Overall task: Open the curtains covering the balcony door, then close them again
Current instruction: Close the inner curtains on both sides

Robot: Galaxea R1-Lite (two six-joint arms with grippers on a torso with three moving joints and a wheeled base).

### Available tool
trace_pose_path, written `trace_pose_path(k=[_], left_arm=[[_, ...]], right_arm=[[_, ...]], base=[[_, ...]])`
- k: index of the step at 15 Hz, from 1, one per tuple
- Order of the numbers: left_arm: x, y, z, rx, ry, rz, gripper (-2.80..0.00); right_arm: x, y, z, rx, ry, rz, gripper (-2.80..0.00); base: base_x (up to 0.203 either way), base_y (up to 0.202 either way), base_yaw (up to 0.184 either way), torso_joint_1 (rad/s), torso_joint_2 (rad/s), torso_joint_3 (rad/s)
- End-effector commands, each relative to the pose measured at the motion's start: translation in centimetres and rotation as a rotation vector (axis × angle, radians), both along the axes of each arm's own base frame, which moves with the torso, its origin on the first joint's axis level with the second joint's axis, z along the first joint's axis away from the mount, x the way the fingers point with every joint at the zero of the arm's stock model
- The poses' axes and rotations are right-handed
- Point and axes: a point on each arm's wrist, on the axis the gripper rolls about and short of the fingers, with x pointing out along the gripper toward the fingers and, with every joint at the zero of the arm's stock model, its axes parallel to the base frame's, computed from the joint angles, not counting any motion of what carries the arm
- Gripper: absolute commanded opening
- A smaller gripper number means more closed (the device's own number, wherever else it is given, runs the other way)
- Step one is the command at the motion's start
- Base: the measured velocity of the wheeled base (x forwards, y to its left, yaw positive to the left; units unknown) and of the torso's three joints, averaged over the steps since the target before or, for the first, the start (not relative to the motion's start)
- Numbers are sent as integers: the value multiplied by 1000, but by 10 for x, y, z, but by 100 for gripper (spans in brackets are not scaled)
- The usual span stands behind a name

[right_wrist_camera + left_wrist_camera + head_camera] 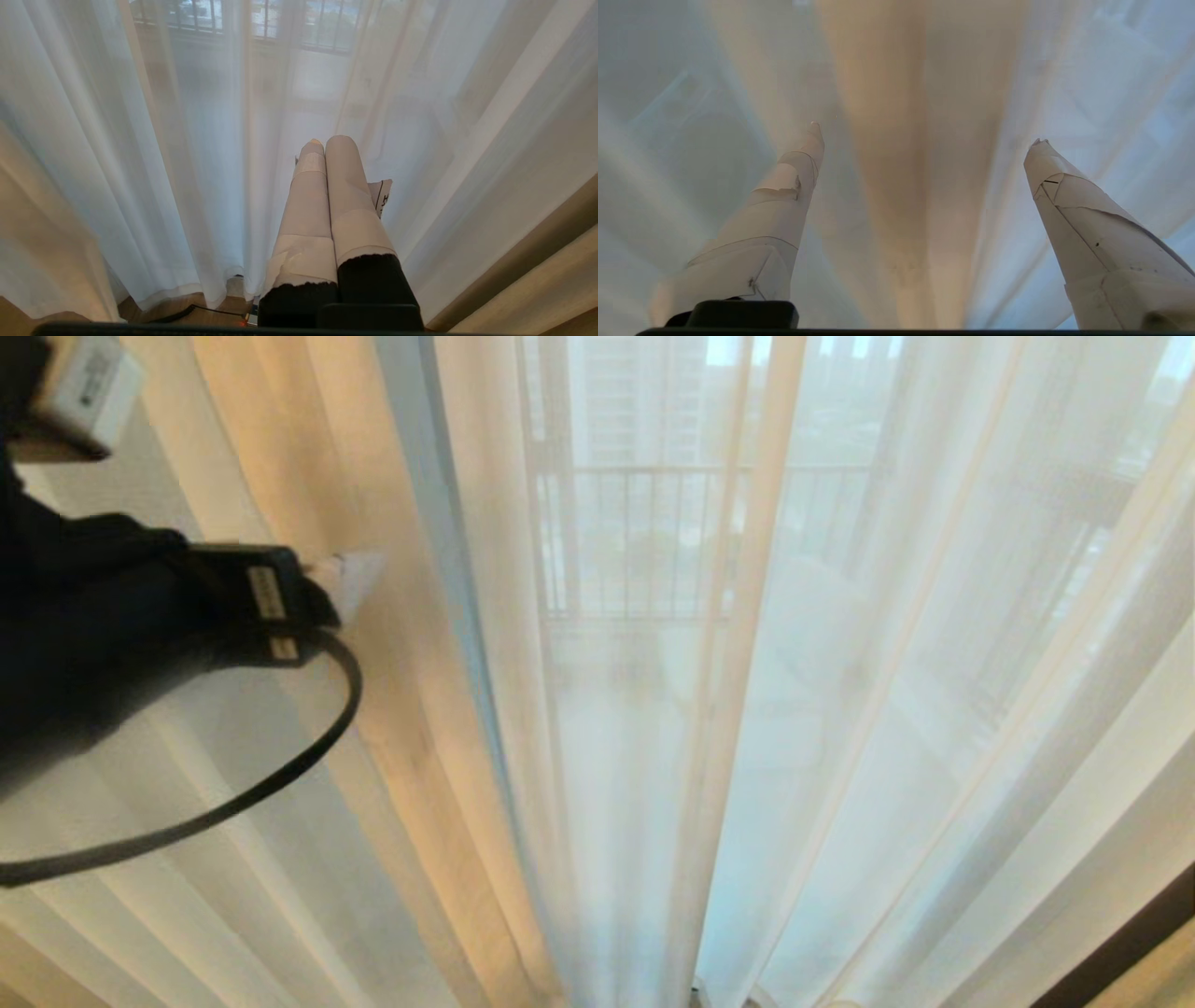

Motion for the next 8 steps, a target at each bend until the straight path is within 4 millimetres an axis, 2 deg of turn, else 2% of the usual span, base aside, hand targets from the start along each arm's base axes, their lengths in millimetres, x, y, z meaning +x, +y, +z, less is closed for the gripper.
trace_pose_path(k=[1, 8], left_arm=[[-26, 35, -2, -37, -25, 56, 0], [-67, 97, -40, -31, 37, 126, 0]], right_arm=[[0, 0, 0, -1, 1, 1, -280], [0, 0, 0, -1, 1, 1, -280]], base=[[0, 0, 0, 0, 0, 0], [0, 0, 0, 0, 0, 0]])
